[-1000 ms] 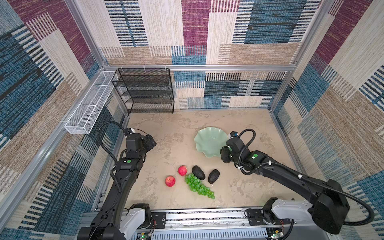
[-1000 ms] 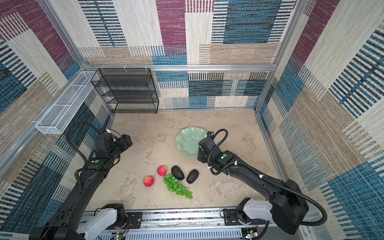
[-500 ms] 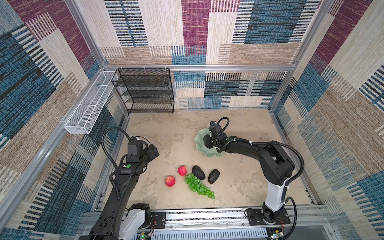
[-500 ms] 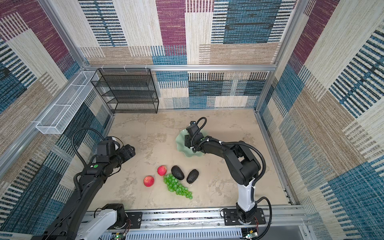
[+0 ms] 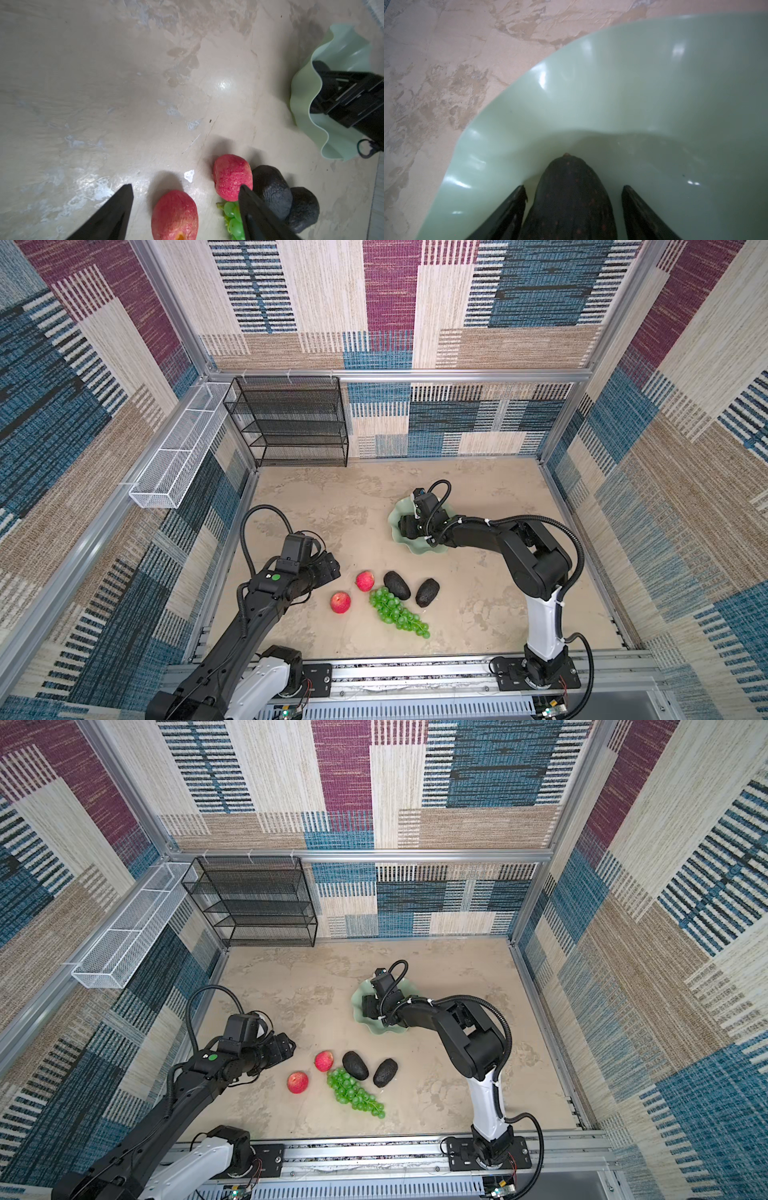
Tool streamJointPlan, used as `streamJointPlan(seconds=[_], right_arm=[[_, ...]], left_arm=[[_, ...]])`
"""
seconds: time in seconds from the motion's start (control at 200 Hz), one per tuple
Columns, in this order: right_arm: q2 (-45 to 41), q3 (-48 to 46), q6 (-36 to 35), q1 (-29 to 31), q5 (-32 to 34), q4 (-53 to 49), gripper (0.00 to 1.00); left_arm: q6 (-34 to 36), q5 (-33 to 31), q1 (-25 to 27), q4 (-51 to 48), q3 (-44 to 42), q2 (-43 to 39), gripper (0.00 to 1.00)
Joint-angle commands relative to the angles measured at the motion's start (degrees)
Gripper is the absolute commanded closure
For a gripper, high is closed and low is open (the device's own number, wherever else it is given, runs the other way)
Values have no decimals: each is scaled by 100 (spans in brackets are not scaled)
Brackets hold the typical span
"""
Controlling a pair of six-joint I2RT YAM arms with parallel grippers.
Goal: Place and organize the fake fruits in the fruit bowl
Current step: 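Carry the avocado into the green bowl while the left gripper reaches toward apples, then grasp the nearest red apple with the left gripper while the right releases the avocado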
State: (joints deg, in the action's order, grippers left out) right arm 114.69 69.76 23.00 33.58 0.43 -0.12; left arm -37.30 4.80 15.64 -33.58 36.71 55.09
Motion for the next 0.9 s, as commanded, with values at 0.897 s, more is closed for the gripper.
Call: streamJointPlan(seconds=[0.897], right_arm=[[-2184, -924, -152, -158, 654, 496, 0]], left_arm=[[107, -386, 1141, -553, -75, 320, 51]])
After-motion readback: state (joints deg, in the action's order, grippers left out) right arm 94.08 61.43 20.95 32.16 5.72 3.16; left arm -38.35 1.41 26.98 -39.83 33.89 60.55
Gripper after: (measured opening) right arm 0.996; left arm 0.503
